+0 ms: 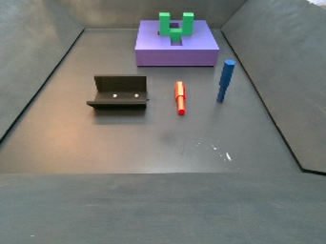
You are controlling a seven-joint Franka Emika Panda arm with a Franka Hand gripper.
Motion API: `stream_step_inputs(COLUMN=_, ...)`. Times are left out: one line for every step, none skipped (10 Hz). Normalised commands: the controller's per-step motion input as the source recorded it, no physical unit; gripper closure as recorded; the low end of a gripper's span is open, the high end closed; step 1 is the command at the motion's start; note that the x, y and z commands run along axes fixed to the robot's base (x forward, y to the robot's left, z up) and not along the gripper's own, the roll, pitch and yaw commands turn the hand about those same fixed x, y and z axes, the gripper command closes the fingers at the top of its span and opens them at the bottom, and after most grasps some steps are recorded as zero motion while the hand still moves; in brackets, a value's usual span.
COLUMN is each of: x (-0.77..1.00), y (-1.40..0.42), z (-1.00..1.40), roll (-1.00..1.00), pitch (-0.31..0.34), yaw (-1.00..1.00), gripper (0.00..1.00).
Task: Pick up the brown object. Move up. Place the brown object on the fixture. Regrasp the brown object. Move to above the board. Insert the brown object.
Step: Move to above the board, then insert the brown object.
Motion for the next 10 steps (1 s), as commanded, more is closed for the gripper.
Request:
stream_step_inputs(x=-0.09, y=-0.01, z=0.01, roll=-1.0, pitch=0.013, yaw=0.01, gripper=1.0)
stream_step_inputs(x=-0.07, y=0.01, z=0.01, roll=-0.82, pitch=-0.005, yaw=0.0, gripper=1.0)
stream_step_inputs(x=-0.06, y=0.01, z=0.0, roll=-0.6, pitch=-0.021, yaw=0.0, gripper=1.0)
stream_step_inputs(x=-0.05, y=0.02, z=0.0, roll=-0.36, pitch=-0.026, yaw=0.0, gripper=1.0)
stream_step_inputs(x=-0.04, y=0.01, z=0.0, roll=-0.22, pitch=-0.026, yaw=0.0, gripper=1.0)
stream_step_inputs(x=0.0, y=0.0, z=0.0, roll=0.0, pitch=0.0, yaw=-0.01, gripper=1.0)
stream_step_inputs(x=-0.13, y=0.0, z=0.0, roll=0.0, pitch=-0.054, yaw=-0.23, gripper=1.0)
stream_step_inputs(x=-0.07, y=-0.04, z=0.0, roll=-0.1, pitch=-0.067, yaw=-0.63, gripper=1.0)
stream_step_inputs(x=-0.07, y=-0.02, z=-0.03, roll=-0.15, pitch=-0.103, yaw=-0.82, gripper=1.0)
stream_step_inputs(x=-0.06, y=-0.04, z=-0.08, roll=-0.21, pitch=-0.103, yaw=-0.87, gripper=1.0)
